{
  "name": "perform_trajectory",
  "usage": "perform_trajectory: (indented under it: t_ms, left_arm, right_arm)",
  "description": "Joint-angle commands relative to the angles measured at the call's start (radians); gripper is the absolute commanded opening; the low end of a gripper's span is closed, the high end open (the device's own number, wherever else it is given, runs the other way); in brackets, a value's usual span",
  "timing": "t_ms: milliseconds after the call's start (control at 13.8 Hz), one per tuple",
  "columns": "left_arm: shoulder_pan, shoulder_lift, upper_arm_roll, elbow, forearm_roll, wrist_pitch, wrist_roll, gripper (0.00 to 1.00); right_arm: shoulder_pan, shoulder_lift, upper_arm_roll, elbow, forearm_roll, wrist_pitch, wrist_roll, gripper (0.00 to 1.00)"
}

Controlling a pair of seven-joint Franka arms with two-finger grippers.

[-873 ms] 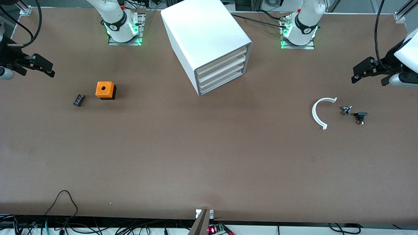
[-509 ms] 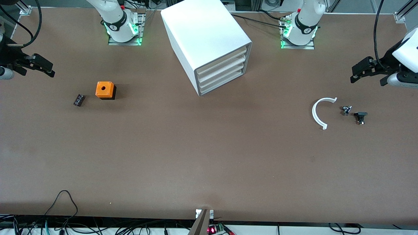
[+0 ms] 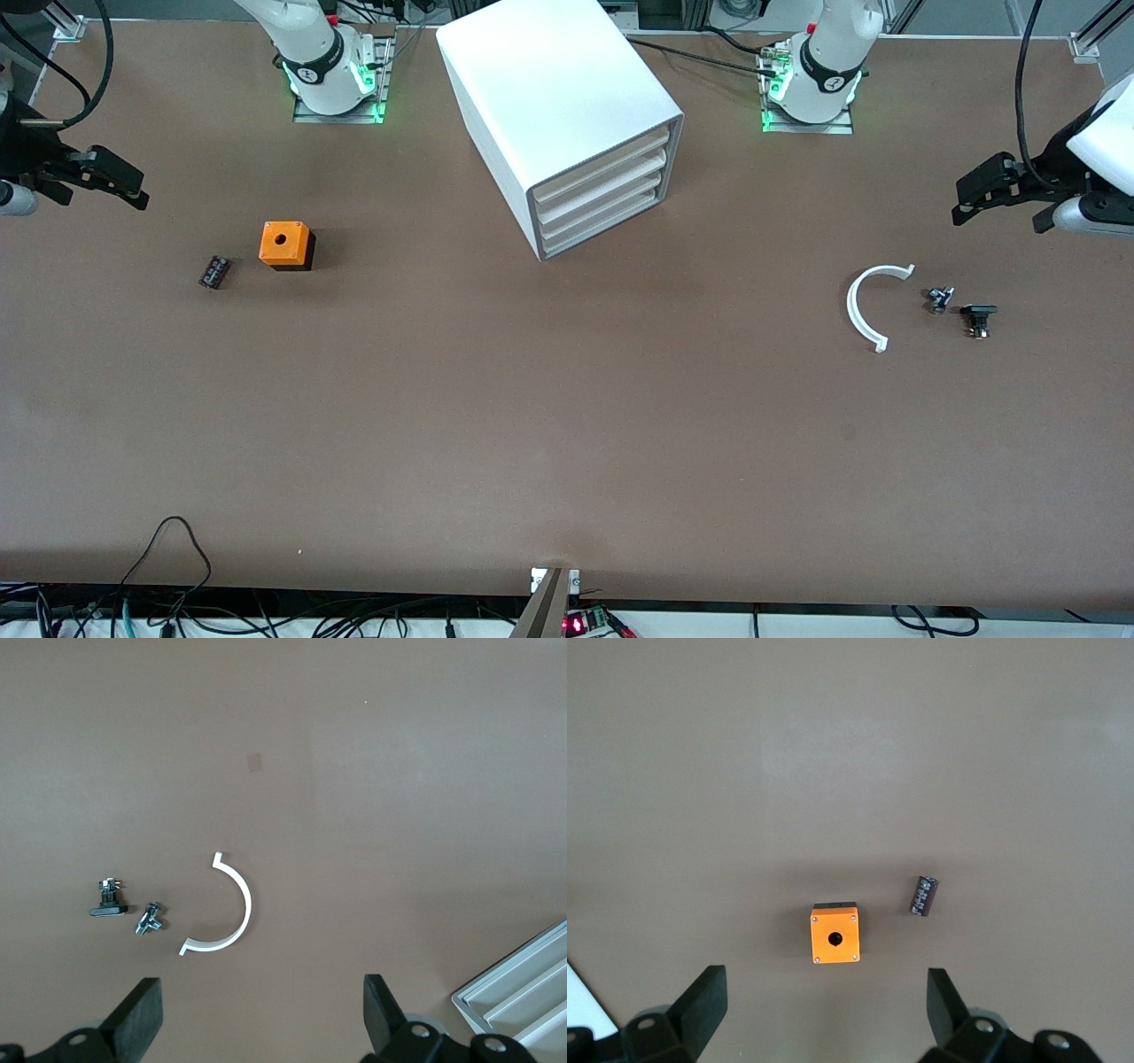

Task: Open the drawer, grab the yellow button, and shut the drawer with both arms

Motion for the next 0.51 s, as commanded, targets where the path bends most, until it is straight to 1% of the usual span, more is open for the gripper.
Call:
perform_trajectory:
  t_ms: [0, 436]
  left_arm:
    - [0.004, 0.004, -0.002, 0.022, -0.009, -0.012, 0.019, 1.00]
    - [0.004, 0.008, -0.004, 0.022, -0.011, -0.013, 0.025, 1.00]
  right_arm:
    - [-0.008, -0.021, 0.002, -0.017, 0.013, 0.009, 0.005, 1.00]
    - [-0.007, -0.013, 0.002, -0.012, 0.012, -0.001, 0.005, 1.00]
